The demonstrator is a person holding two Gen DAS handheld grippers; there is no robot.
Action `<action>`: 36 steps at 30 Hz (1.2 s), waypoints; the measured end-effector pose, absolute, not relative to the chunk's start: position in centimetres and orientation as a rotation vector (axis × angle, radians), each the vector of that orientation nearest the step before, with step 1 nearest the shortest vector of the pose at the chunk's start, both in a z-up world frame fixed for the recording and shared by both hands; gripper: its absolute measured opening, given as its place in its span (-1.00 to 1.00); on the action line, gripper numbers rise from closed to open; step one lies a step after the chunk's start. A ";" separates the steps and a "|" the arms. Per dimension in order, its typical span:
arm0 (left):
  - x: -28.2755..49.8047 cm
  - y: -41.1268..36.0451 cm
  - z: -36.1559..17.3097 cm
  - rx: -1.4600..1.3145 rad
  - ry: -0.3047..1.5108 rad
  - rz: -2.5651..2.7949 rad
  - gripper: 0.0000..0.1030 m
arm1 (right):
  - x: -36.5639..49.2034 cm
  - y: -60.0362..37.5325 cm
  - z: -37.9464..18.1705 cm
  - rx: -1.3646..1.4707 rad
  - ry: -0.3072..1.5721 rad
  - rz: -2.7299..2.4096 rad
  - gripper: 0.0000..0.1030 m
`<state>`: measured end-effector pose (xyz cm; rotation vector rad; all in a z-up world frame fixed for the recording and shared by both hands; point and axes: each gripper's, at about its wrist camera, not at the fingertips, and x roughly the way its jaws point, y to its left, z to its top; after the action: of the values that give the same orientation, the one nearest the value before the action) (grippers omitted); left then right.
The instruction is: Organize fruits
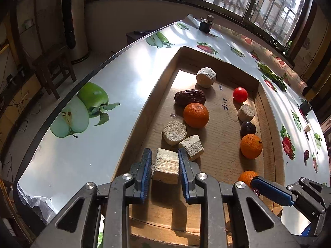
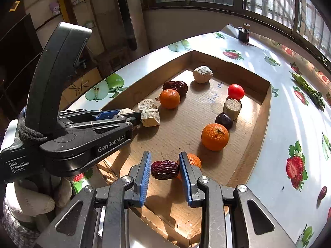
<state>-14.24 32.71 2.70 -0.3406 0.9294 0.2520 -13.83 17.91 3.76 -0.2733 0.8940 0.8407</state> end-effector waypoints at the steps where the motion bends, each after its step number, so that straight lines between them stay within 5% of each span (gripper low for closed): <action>1: -14.5 32.7 3.0 -0.347 0.919 0.252 -0.37 | -13.9 17.9 3.8 -0.280 0.885 0.836 -0.41; 5: -15.5 32.8 4.2 -0.372 0.876 0.248 -0.01 | -14.3 17.8 4.3 -0.270 0.868 0.834 -0.41; 13: -16.4 31.6 5.9 -0.355 0.825 0.260 0.23 | -14.4 14.3 5.6 -0.127 0.848 0.793 -0.29; 24: -17.0 29.7 6.9 -0.268 0.777 0.329 0.29 | -14.3 11.3 5.7 0.013 0.845 0.759 -0.22; 29: -17.3 28.3 7.7 -0.144 0.709 0.470 0.70 | -14.5 10.4 5.7 0.032 0.835 0.705 -0.22; 36: -17.3 27.6 8.1 -0.134 0.707 0.482 0.76 | -14.8 10.0 5.9 0.016 0.812 0.668 -0.16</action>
<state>-17.28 27.65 8.09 -0.1344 0.7075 0.4818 -14.79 9.98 5.89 0.0157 0.8123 0.6681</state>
